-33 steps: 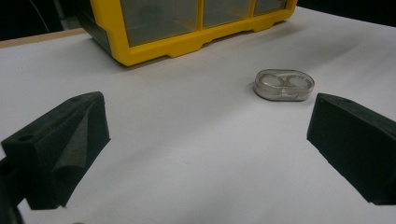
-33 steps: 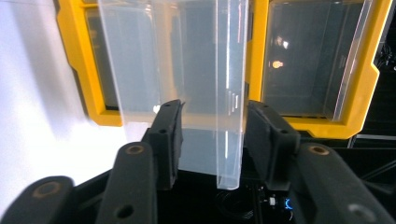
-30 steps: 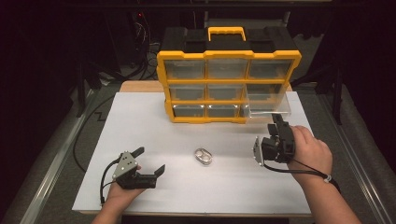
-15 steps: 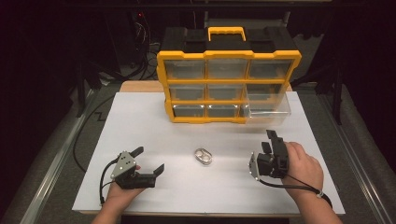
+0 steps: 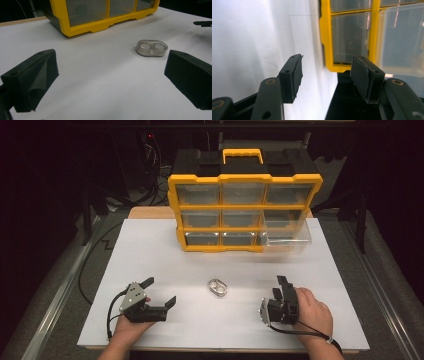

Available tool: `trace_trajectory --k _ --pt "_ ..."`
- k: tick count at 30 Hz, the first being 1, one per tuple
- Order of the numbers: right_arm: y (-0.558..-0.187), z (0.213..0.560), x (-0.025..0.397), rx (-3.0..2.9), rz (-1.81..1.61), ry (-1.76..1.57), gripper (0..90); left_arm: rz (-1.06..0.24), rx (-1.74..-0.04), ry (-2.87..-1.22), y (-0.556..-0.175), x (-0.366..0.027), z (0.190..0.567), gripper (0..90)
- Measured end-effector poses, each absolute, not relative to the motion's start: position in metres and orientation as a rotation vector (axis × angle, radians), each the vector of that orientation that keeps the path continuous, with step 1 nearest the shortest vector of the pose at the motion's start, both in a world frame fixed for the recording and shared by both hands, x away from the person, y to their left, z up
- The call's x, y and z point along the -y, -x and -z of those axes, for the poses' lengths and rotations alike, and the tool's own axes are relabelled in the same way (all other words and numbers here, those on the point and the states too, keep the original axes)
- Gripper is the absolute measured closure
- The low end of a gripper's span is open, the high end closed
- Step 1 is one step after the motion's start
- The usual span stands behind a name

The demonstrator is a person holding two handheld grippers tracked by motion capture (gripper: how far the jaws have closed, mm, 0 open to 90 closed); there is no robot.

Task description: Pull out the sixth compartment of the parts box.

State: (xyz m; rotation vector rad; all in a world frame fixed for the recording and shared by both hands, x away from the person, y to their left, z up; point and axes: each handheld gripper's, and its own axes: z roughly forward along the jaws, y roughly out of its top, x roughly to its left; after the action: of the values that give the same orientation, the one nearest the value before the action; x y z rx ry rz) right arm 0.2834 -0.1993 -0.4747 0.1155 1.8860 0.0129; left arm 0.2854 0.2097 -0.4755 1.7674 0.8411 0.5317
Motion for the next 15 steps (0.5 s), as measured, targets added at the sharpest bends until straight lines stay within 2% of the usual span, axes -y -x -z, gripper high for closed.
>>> trace_trajectory --k 11,15 --pt "-0.274 0.494 0.209 -1.921 -0.013 -0.131 42.8 -0.534 -0.853 -1.770 -0.287 -0.210 0.476 0.3" --pt "-0.270 0.492 0.213 -1.911 -0.027 -0.124 37.4 -0.537 -0.858 -1.770 -0.287 -0.211 0.476 0.3"
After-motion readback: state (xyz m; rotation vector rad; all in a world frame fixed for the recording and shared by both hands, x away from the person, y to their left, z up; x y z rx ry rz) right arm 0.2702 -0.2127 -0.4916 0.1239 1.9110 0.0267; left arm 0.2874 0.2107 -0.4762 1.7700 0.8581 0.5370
